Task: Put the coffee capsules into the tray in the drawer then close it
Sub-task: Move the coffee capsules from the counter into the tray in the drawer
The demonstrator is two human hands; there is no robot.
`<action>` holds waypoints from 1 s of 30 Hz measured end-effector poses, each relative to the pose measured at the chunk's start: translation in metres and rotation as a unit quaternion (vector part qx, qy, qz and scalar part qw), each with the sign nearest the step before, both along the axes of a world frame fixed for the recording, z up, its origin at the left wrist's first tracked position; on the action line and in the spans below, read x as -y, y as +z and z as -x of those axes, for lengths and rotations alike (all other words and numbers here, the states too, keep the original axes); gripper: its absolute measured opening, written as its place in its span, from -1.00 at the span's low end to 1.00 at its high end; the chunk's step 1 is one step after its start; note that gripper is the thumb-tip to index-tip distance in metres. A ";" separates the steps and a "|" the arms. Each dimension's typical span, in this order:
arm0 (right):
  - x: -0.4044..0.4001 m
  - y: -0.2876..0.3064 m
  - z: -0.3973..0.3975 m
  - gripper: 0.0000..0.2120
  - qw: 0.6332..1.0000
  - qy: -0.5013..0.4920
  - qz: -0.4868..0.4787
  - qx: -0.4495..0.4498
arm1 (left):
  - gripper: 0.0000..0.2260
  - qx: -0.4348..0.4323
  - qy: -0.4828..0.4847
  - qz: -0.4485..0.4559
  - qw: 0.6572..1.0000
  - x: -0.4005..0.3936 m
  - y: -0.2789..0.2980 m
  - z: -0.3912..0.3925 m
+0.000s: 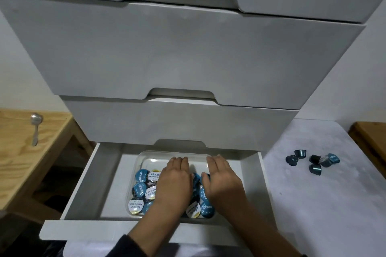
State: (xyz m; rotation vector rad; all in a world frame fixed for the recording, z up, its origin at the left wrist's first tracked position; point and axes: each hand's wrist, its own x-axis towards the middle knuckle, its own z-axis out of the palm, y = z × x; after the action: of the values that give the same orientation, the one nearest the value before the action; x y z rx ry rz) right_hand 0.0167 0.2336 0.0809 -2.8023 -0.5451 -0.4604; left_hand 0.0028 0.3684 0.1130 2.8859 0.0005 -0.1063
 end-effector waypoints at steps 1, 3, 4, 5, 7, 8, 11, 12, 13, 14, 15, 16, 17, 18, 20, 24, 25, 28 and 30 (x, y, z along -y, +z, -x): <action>0.000 0.001 0.002 -0.57 1.000 -0.009 -0.010 0.016 | -0.54 0.004 0.011 -0.002 1.000 0.002 -0.001 0.005; 0.002 0.003 0.006 -0.64 1.000 -0.001 -0.027 0.013 | -0.54 0.006 0.030 0.001 1.000 0.006 -0.002 0.014; 0.004 0.002 0.010 -0.69 1.000 0.004 -0.019 0.017 | -0.55 0.008 0.038 0.008 0.999 0.008 -0.002 0.019; 0.008 -0.001 0.012 -0.73 1.000 0.015 -0.008 0.023 | -0.55 0.013 0.046 0.017 0.999 0.011 -0.001 0.022; 0.018 0.000 0.018 -0.73 0.999 0.030 -0.020 0.018 | -0.55 0.024 0.055 0.030 0.998 0.017 0.002 0.028; 0.024 0.002 0.022 -0.71 0.998 0.035 -0.044 0.014 | -0.55 0.031 0.058 0.036 0.997 0.021 0.005 0.030; 0.046 0.018 0.029 -0.66 0.997 0.046 -0.054 0.004 | -0.54 0.052 0.070 0.051 0.995 0.040 0.015 0.035; 0.054 0.025 0.028 -0.63 0.997 0.040 -0.059 -0.007 | -0.54 0.059 0.070 0.058 0.994 0.049 0.019 0.036; 0.063 0.030 0.025 -0.59 0.997 0.021 -0.071 -0.024 | -0.54 0.065 0.069 0.065 0.993 0.060 0.022 0.037; 0.072 0.036 0.022 -0.54 0.996 0.001 -0.074 -0.045 | -0.54 0.070 0.069 0.072 0.993 0.072 0.024 0.037; 0.084 0.041 0.019 -0.50 0.997 -0.014 -0.068 -0.044 | -0.54 0.080 0.068 0.080 0.991 0.086 0.026 0.036; 0.097 0.046 0.017 -0.48 0.997 -0.025 -0.062 -0.039 | -0.55 0.087 0.066 0.082 0.991 0.101 0.028 0.035; 0.114 0.051 0.016 -0.50 0.998 -0.030 -0.053 -0.034 | -0.56 0.098 0.067 0.087 0.989 0.119 0.030 0.034; 0.132 0.055 0.015 -0.53 0.998 -0.032 -0.049 -0.036 | -0.57 0.112 0.066 0.093 0.987 0.138 0.032 0.033; 0.170 0.059 0.013 -0.57 0.997 -0.038 -0.045 -0.040 | -0.56 0.110 0.050 0.111 0.987 0.177 0.033 0.033; 0.244 0.043 0.005 -0.65 0.996 -0.062 -0.047 -0.039 | -0.59 0.112 0.030 0.141 0.983 0.249 0.023 0.032; 0.260 0.037 0.002 -0.66 0.996 -0.066 -0.044 -0.036 | -0.60 0.109 0.030 0.143 0.983 0.264 0.019 0.031; 0.303 0.023 -0.004 -0.64 0.992 -0.076 -0.049 -0.086 | -0.60 0.091 0.026 0.161 0.982 0.299 0.002 0.025; 0.327 0.012 -0.010 -0.62 0.988 -0.087 -0.052 -0.117 | -0.62 0.074 0.028 0.168 0.983 0.315 -0.009 0.018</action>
State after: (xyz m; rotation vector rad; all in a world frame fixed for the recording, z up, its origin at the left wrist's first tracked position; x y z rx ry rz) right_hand 0.0264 -0.0933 0.0934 -2.7633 -0.2206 -0.1806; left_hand -0.0154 0.0536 0.1039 2.5459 0.0332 0.1083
